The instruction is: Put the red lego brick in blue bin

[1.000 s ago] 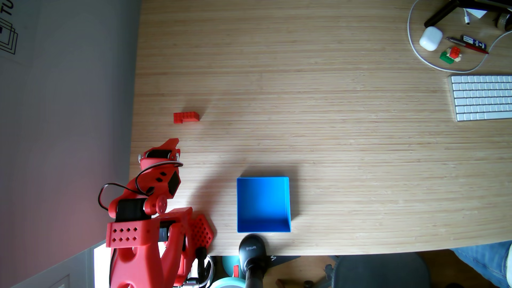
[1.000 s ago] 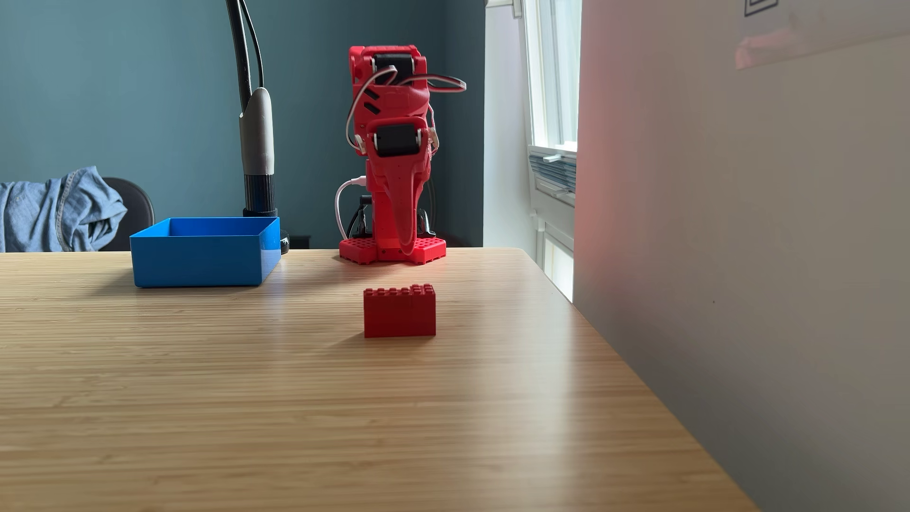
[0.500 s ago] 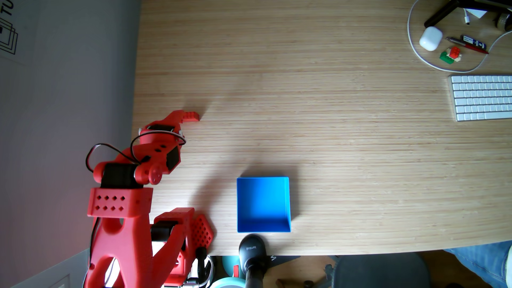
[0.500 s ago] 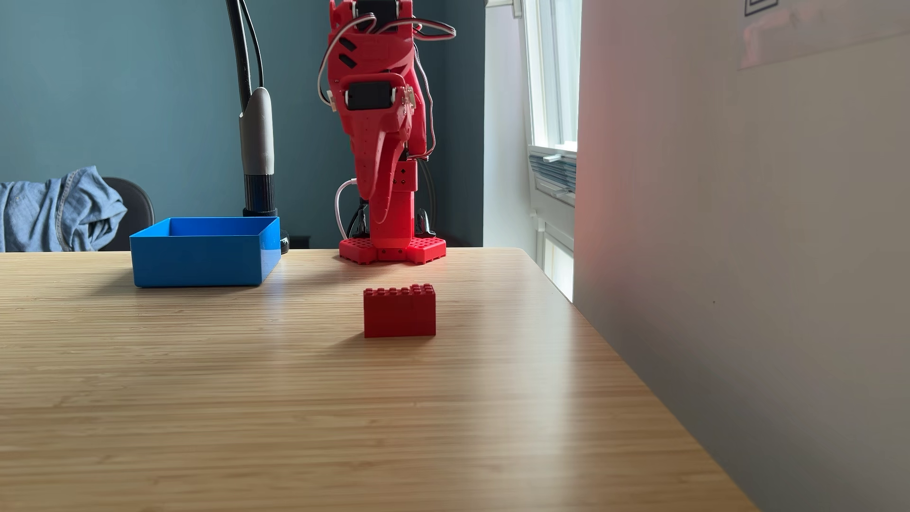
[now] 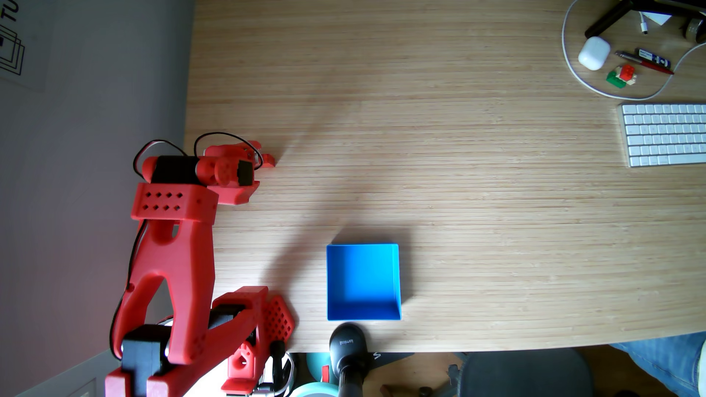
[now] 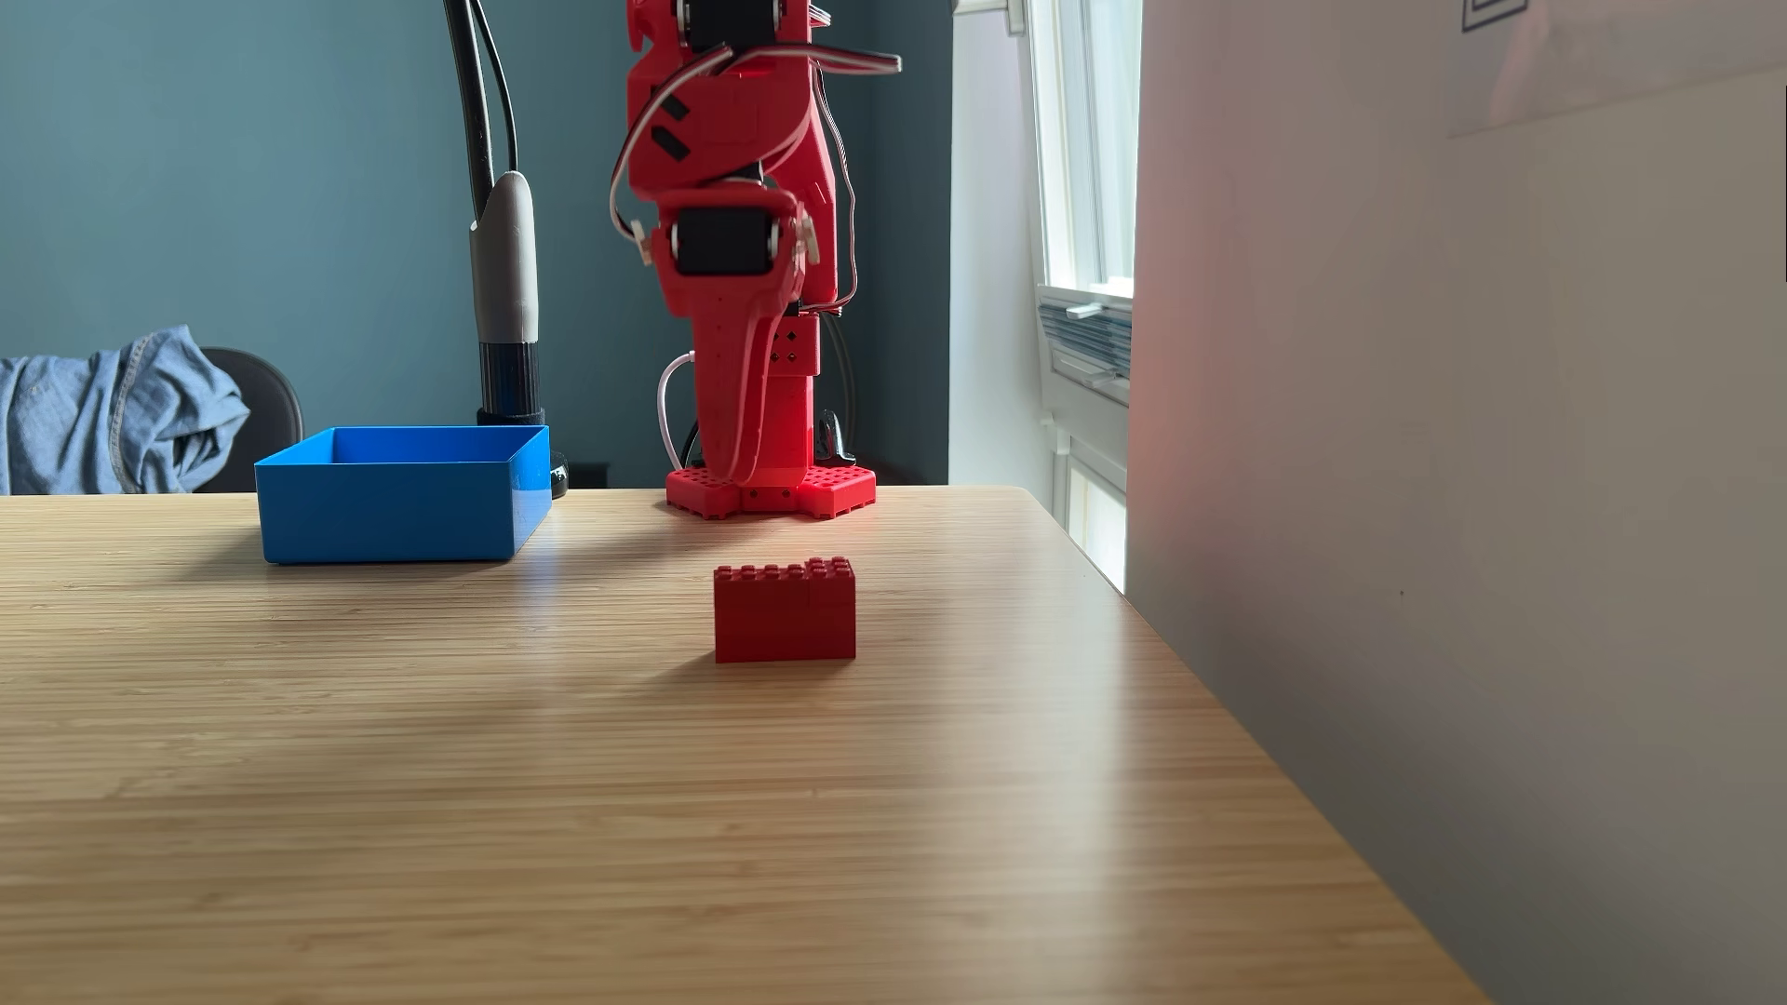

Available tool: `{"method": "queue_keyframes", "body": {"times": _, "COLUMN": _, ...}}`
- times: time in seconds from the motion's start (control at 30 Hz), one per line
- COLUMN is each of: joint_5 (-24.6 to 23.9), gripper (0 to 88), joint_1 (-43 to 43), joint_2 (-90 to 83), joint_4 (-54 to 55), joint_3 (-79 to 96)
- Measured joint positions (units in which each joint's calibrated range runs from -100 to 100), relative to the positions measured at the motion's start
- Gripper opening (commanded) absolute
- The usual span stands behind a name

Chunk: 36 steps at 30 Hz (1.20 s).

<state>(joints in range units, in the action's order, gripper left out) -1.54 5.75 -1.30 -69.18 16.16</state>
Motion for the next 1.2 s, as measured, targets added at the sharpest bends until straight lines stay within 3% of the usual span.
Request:
{"method": "queue_keyframes", "body": {"times": 0.9, "joint_5": 1.71, "gripper": 24.5, "joint_1": 0.0, "joint_2": 22.34, "joint_4": -0.55, "joint_3": -16.77}}
{"method": "queue_keyframes", "body": {"times": 1.2, "joint_5": 1.17, "gripper": 15.9, "joint_1": -1.54, "joint_2": 26.38, "joint_4": -0.55, "joint_3": -19.65}}
